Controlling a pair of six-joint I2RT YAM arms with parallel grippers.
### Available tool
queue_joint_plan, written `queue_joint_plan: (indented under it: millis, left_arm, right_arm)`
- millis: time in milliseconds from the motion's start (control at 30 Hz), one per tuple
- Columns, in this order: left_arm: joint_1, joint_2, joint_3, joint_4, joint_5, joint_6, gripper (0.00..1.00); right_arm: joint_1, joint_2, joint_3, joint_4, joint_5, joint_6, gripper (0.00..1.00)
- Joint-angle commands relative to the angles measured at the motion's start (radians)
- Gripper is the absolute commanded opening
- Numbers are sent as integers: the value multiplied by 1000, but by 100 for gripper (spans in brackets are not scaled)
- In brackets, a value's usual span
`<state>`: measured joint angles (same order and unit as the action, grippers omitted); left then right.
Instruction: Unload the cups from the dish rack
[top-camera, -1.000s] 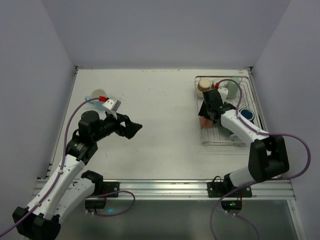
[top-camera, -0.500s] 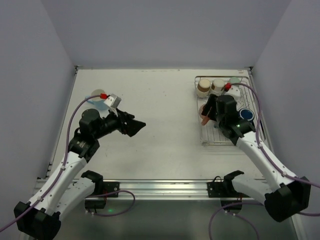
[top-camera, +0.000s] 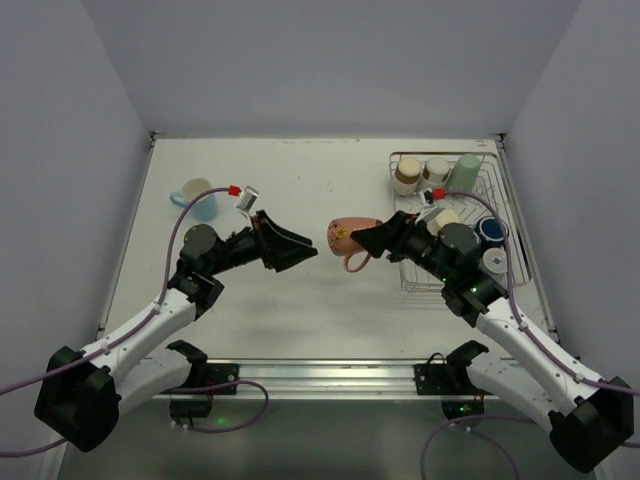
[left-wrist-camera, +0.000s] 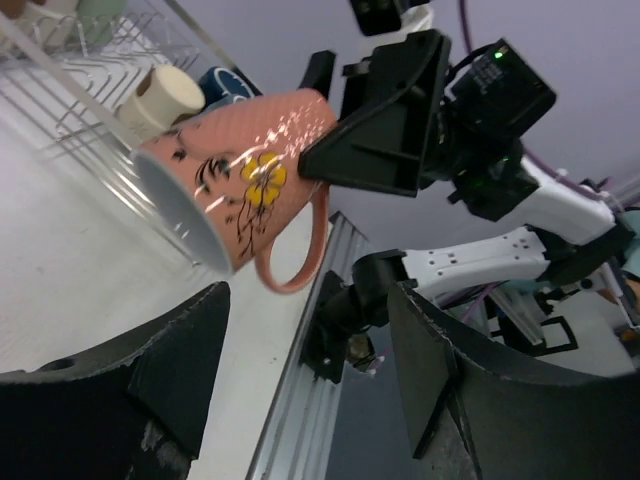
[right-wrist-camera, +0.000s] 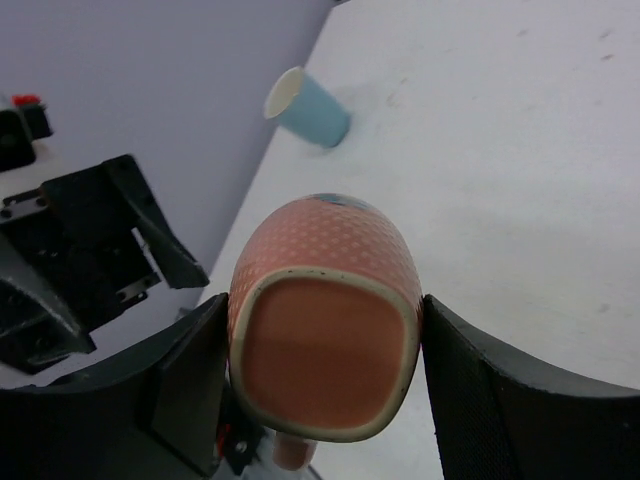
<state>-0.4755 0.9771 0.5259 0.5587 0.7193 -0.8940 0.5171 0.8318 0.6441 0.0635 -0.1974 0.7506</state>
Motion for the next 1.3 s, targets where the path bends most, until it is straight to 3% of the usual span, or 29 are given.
queue_joint_plan:
  millis: [0, 200, 300, 400, 500, 667, 833, 1067, 1267]
  left_arm:
    - [-40, 26, -1, 210, -27, -111, 68]
    - [-60, 57, 8, 221, -57, -122, 61]
    - [-60, 48, 6, 196, -66, -112, 54]
    - [-60, 20, 14, 107, -101, -74, 53]
    - [-60, -21, 49, -72, -173, 22, 55]
    - [-58, -54, 54, -141, -192, 53, 66]
    - [-75, 44, 42, 16, -29, -37, 67]
    - [-107, 77, 43, 165, -11, -69, 64]
    - [-109, 103, 25, 262, -70, -100, 46]
  right_arm:
    - [34, 26, -24, 382, -201, 144, 28]
    - [44, 108, -106, 606, -284, 271, 28]
    - [44, 107, -127, 628, -286, 286, 27]
    - [43, 70, -149, 619, -249, 273, 27]
    - [44, 15, -155, 552, -180, 245, 26]
    - [43, -48, -153, 501, -126, 199, 26]
    - [46, 24, -139, 547, -189, 231, 27]
    - [61, 133, -130, 656, -264, 282, 27]
    - [89, 230, -136, 783, -318, 352, 27]
